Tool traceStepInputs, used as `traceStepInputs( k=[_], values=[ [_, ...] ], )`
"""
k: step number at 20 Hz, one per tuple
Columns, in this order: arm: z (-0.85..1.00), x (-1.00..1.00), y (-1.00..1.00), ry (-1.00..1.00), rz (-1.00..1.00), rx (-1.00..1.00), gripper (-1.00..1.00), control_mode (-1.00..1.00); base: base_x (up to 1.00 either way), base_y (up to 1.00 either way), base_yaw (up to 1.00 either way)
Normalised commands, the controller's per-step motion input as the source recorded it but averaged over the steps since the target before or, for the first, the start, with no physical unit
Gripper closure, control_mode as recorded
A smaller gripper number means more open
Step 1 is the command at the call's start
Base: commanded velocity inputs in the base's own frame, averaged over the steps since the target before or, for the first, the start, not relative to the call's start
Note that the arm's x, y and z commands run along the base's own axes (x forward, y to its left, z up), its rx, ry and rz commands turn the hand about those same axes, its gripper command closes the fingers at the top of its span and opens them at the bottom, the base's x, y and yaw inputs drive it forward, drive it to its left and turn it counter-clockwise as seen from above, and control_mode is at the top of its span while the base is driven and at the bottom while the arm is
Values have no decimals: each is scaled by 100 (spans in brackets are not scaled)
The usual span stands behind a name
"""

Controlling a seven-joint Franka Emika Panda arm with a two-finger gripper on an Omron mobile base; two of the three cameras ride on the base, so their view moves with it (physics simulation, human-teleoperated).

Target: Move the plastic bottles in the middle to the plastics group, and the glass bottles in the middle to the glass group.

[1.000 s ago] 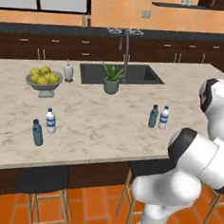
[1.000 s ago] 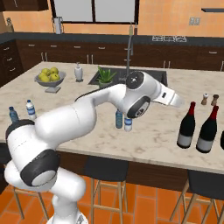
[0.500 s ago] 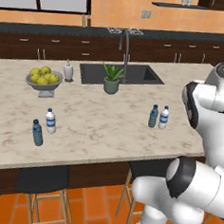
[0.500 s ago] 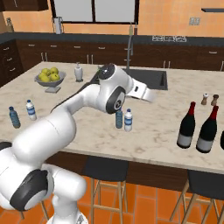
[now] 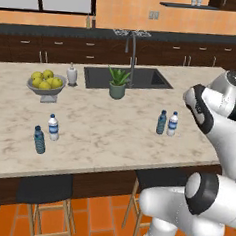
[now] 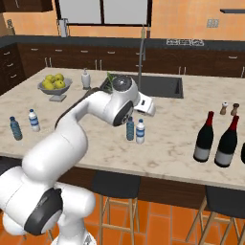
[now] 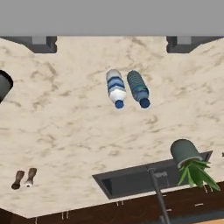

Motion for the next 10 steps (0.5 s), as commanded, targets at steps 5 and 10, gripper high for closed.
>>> traceStepInputs(
  k=[5, 10],
  values=[
    [-4, 72, 35, 34, 2, -6, -100, -100, 0, 0, 0],
    [-38, 43, 3, 11, 1, -4, -100, -100, 0, 0, 0]
  ],
)
